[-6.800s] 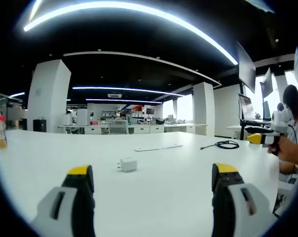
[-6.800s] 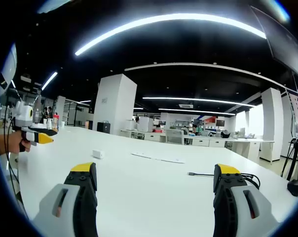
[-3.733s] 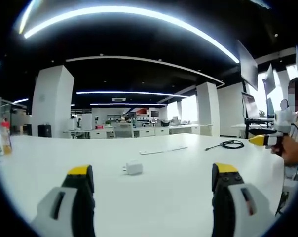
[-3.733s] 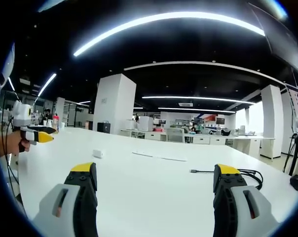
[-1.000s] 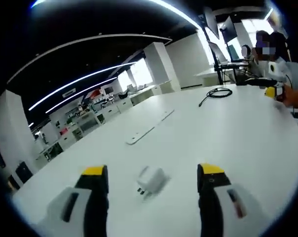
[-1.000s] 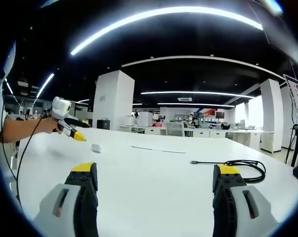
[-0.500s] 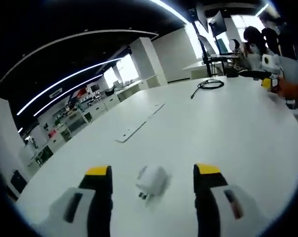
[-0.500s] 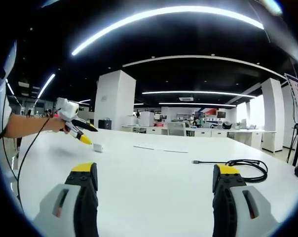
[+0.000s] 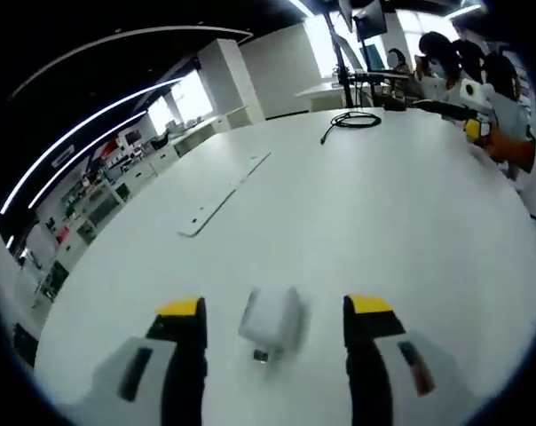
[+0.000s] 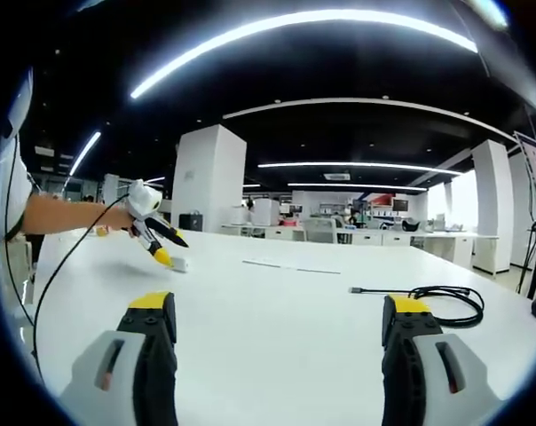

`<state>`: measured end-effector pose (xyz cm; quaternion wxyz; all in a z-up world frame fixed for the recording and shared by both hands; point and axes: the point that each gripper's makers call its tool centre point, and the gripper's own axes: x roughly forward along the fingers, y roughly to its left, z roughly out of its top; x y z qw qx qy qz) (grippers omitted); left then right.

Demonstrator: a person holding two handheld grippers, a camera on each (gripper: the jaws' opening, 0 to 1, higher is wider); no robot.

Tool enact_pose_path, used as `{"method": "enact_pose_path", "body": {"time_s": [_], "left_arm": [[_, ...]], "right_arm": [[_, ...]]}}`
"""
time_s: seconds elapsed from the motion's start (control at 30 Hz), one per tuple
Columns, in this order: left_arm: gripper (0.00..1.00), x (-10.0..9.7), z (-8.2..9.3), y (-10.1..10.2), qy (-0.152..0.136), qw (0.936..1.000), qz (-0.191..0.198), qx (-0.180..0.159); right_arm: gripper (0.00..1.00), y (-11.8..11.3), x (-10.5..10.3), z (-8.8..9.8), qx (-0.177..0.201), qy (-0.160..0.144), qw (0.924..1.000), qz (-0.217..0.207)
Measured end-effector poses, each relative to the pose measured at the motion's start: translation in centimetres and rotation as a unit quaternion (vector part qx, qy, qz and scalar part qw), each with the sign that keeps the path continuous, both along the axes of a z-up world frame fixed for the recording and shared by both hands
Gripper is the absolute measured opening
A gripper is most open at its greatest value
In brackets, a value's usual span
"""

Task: Plug the desk Type‑C cable into the charger adapter.

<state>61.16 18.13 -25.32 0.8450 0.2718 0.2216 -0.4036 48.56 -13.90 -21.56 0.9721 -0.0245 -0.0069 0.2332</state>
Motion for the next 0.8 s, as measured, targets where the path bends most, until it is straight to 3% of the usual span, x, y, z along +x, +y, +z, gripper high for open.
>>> {"method": "enact_pose_path", "body": {"time_s": [0.2,0.27,0.4,0.53,0.8], "left_arm": [[0.54,-0.4,-0.8,-1.0,0.022,0.9991,-0.022,0.029],[0.53,0.3,-0.9,-0.3,0.027,0.9988,-0.025,0.034],[0.46,-0.6,-1.1,-1.4,0.042,0.9975,-0.039,0.041],[0.43,1.1,-1.4,-0.1,0.061,0.9957,-0.047,0.052],[0.37,0.5,-2.1,-0.3,0.109,0.9886,-0.067,0.079]], "right_arm": [[0.97,-0.2,0.2,0.1,-0.003,-0.008,1.0,0.003],[0.97,0.0,0.1,0.1,-0.003,-0.008,1.0,0.003],[0.96,0.5,-0.3,0.1,-0.004,-0.008,0.9999,0.005],[0.96,0.9,-0.5,0.3,-0.003,-0.009,0.9999,0.006],[0.96,0.6,-0.5,0.5,-0.002,-0.01,0.9999,0.004]]}}
